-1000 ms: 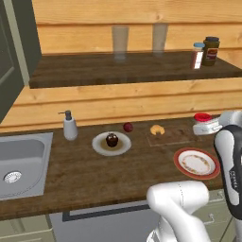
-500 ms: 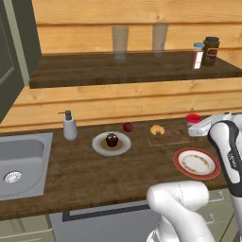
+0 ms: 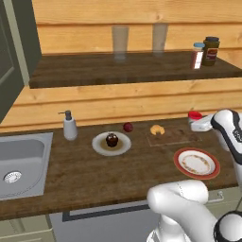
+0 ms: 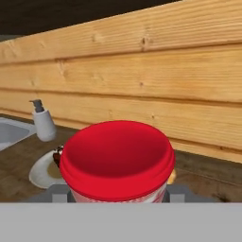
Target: From the different types of pastries on the counter, select a croissant and place it on the cutting board. Then retrieve a jar of jam from the cabinet and place it alongside the croissant on the cutting board.
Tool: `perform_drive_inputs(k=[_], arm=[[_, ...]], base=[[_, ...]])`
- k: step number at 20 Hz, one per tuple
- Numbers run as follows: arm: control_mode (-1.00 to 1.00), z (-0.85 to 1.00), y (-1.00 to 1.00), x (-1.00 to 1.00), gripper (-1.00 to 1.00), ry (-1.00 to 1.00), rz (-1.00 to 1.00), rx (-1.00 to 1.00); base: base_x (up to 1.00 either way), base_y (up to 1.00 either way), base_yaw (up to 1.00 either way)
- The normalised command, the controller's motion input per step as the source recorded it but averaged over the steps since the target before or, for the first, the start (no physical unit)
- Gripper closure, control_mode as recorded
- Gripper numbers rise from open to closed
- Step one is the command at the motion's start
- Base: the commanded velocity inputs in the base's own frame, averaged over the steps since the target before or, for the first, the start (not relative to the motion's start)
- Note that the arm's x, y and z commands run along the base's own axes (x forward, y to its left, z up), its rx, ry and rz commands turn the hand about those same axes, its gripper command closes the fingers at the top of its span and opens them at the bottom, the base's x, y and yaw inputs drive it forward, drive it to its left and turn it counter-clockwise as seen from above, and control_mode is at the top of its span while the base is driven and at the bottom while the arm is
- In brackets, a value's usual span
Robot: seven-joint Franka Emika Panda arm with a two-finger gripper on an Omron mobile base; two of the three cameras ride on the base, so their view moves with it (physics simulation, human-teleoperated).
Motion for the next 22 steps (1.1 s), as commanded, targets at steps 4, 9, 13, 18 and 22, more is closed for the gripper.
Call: perform_drive_inputs(k=[4, 9, 13, 18, 22], arm=[[-1.00, -0.15, 0.00, 0.14, 1.00, 0.00, 0.02, 0.02], [-1.00, -0.19, 0.00, 0.21, 1.00, 0.00, 0.03, 0.00], [-1.00, -0.35, 0.00, 0.29, 1.00, 0.00, 0.04, 0.00], [-1.00, -0.36, 0.00, 0.35, 1.00, 0.00, 0.04, 0.00], [-1.00, -0.21, -0.06, 0.33, 1.00, -0.01, 0.06, 0.00]], base=[[0.00, 0.00, 0.00], [0.00, 0.00, 0.00], [0.00, 0.00, 0.00], [0.00, 0.00, 0.00], [0.00, 0.00, 0.00]])
